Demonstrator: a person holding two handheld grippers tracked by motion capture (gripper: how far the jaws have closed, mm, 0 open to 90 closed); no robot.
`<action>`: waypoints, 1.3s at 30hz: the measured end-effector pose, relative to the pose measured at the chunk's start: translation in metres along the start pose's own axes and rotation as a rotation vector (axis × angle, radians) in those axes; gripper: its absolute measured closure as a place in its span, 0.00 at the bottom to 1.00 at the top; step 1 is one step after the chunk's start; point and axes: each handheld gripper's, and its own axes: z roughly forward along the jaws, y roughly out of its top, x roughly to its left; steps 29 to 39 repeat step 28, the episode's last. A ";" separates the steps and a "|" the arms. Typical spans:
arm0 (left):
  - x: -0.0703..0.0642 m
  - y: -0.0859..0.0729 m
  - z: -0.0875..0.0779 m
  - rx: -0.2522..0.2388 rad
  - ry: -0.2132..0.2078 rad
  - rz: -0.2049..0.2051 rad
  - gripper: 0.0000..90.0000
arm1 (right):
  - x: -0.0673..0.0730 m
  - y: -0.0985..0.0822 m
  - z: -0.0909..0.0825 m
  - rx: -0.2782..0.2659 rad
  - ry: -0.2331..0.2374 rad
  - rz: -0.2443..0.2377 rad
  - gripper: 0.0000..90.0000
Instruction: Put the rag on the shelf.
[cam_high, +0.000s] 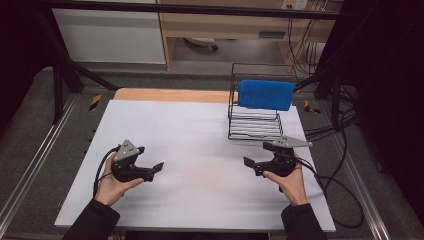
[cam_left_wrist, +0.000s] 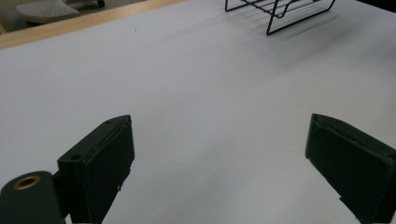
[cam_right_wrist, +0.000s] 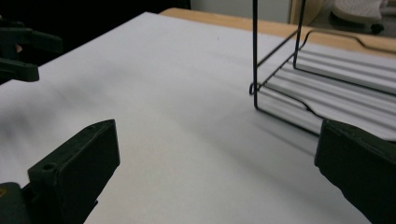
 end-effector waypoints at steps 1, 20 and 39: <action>0.001 -0.003 -0.001 0.005 0.000 0.001 0.09 | -0.002 -0.006 0.001 0.012 0.005 0.003 0.01; 0.017 -0.050 -0.012 0.046 -0.021 0.000 0.10 | -0.021 -0.070 -0.016 0.122 0.017 0.006 0.01; 0.017 -0.054 -0.013 0.058 -0.020 0.004 0.10 | -0.025 -0.073 -0.018 0.134 -0.005 0.010 0.01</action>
